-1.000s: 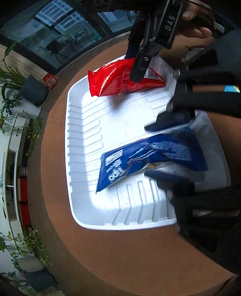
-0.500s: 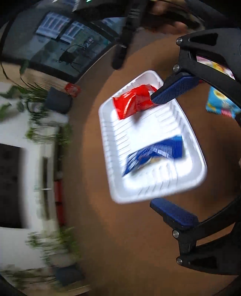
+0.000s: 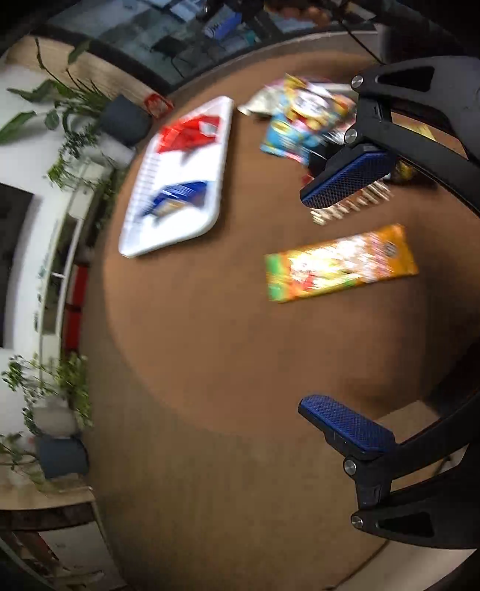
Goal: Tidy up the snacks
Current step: 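Grasp the orange-yellow bar with the left gripper while the right gripper grasps the pink packet, then carry the bar and pink packet to the tray and release them beside the others, then move both open grippers back over the remaining snack pile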
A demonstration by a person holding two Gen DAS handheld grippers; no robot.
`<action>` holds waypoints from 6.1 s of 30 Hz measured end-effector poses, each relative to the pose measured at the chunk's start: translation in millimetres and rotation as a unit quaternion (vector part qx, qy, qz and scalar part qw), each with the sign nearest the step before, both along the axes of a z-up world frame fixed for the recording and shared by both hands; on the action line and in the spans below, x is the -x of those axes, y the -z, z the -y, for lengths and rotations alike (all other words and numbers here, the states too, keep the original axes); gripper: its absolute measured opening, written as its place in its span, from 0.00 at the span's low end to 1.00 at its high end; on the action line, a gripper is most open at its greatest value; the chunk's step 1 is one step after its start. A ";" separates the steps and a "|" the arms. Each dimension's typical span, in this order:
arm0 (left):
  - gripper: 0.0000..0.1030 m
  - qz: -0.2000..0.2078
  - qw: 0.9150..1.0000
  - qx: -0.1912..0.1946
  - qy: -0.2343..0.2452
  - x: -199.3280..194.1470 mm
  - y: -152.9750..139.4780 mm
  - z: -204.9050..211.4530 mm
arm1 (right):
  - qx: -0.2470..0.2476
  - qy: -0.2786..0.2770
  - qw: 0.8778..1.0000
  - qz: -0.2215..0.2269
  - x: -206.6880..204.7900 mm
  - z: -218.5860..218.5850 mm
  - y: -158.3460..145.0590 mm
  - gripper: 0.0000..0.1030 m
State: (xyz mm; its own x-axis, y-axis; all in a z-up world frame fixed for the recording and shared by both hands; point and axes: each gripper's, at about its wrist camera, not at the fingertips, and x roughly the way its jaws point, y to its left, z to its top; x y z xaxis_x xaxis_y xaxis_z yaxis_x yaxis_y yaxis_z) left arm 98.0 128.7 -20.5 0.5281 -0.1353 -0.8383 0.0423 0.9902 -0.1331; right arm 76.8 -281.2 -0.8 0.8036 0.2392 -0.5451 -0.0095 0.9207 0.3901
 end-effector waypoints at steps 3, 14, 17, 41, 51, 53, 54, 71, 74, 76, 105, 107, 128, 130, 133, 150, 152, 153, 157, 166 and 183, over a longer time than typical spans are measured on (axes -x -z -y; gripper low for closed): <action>0.98 -0.008 0.999 -0.034 0.007 9.7 18.4 17.8 | 0.011 0.011 1.000 -0.019 23.6 -8.0 15.5 0.95; 0.92 -0.016 0.991 -0.127 0.026 9.9 48.2 56.5 | 0.067 -0.008 0.994 -0.083 66.9 -34.4 59.6 0.81; 0.90 -0.021 0.992 -0.120 0.021 3.5 51.4 54.8 | 0.071 -0.010 0.992 -0.109 67.4 -41.6 70.0 0.79; 0.66 -0.042 0.996 -0.072 0.038 -15.4 68.5 53.1 | -0.213 -0.013 0.956 -0.202 40.1 -10.0 128.1 0.56; 0.60 -0.039 0.997 -0.060 0.037 -15.7 68.8 51.0 | -0.236 -0.006 0.949 -0.207 42.0 0.1 130.8 0.49; 0.60 -0.039 0.997 -0.058 0.035 -15.8 69.0 50.3 | -0.239 -0.005 0.949 -0.207 44.0 4.3 130.1 0.49; 0.60 -0.038 0.997 -0.057 0.035 -16.0 68.9 50.0 | -0.242 -0.003 0.948 -0.206 45.7 7.4 129.9 0.49; 0.22 -0.038 0.996 -0.037 0.077 -14.4 63.5 51.7 | -0.237 -0.022 0.948 -0.211 40.8 3.2 133.2 0.23; 0.18 -0.037 0.993 -0.049 0.098 -13.5 60.8 56.9 | -0.229 -0.024 0.951 -0.206 41.4 3.3 130.7 0.10; 0.15 -0.037 0.993 -0.045 0.105 -13.8 59.5 56.4 | -0.219 -0.028 0.954 -0.200 42.4 2.4 127.4 0.10; 0.08 0.018 0.991 0.065 0.119 1.4 1.6 46.9 | -0.221 -0.020 0.970 -0.102 56.2 15.2 90.7 0.08; 0.08 0.025 0.989 0.078 0.126 -0.4 -6.4 51.3 | -0.211 -0.019 0.973 -0.093 56.7 13.2 85.7 0.09; 0.08 0.064 0.974 0.105 0.191 -147.0 -74.3 143.0 | -0.080 -0.081 0.992 -0.056 -69.1 -34.0 -21.2 0.08; 0.08 0.053 0.976 0.101 0.188 -163.9 -60.6 155.9 | -0.054 -0.083 0.992 -0.072 -91.4 -47.8 -13.7 0.08; 0.08 0.039 0.978 0.094 0.181 -184.9 -40.1 169.2 | -0.026 -0.088 0.990 -0.110 -122.0 -68.5 11.4 0.08; 0.11 -0.005 0.985 0.039 0.171 -234.5 49.0 211.6 | 0.030 -0.085 0.977 -0.194 -168.4 -85.7 90.7 0.09; 0.12 -0.006 0.985 0.034 0.171 -238.8 54.7 214.4 | 0.034 -0.085 0.976 -0.197 -167.9 -87.7 93.1 0.10; 0.12 -0.007 0.985 0.028 0.170 -240.4 57.8 216.4 | 0.036 -0.082 0.976 -0.199 -169.2 -87.5 93.8 0.10; 0.14 -0.009 0.986 0.032 0.165 -242.5 64.0 217.7 | 0.033 -0.075 0.976 -0.201 -168.2 -84.0 97.3 0.12; 0.67 0.019 0.986 0.046 0.157 -230.1 45.5 198.7 | 0.011 -0.059 0.985 -0.162 -147.6 -67.6 70.9 0.32; 1.00 0.165 0.978 0.022 0.122 -89.9 -45.6 127.2 | -0.109 -0.028 0.993 -0.020 -5.1 8.1 14.4 0.97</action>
